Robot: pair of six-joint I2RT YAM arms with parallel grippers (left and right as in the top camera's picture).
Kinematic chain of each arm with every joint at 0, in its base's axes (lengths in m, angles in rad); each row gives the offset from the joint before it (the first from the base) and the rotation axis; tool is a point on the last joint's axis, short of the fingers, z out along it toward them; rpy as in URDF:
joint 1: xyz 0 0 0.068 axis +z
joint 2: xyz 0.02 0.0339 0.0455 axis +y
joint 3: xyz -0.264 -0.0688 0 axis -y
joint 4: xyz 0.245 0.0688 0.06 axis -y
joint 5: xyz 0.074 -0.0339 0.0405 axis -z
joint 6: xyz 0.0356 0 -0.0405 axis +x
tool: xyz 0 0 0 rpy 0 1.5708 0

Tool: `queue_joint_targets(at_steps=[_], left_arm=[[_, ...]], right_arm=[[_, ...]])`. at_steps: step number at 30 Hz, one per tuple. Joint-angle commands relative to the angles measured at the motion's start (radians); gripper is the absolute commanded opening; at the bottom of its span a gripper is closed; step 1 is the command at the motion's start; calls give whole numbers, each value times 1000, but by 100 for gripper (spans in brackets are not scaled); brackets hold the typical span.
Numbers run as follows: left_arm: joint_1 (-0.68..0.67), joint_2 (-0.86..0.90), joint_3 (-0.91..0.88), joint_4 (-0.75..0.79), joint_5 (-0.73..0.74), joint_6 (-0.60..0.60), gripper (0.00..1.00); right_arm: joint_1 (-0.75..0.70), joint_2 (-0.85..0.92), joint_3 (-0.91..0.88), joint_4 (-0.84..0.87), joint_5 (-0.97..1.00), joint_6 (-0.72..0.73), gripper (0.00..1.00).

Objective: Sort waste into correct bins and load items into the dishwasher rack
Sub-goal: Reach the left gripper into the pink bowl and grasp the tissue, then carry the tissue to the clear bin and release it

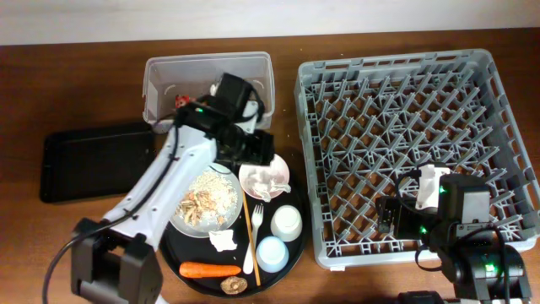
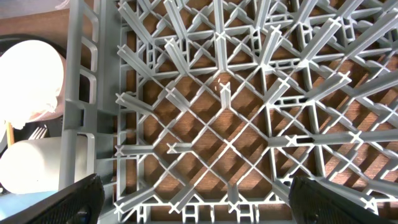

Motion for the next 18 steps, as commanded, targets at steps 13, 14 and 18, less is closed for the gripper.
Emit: queue_joint_targets(at_steps=[13, 14, 18], left_arm=[[-86, 290, -3, -50, 16, -93, 46], [-90, 290, -3, -48, 16, -93, 31], [-74, 290, 17, -50, 16, -93, 0]], right_arm=[[5, -3, 11, 2, -6, 5, 98], [5, -3, 11, 2, -6, 5, 98], [5, -3, 11, 2, -6, 5, 98]])
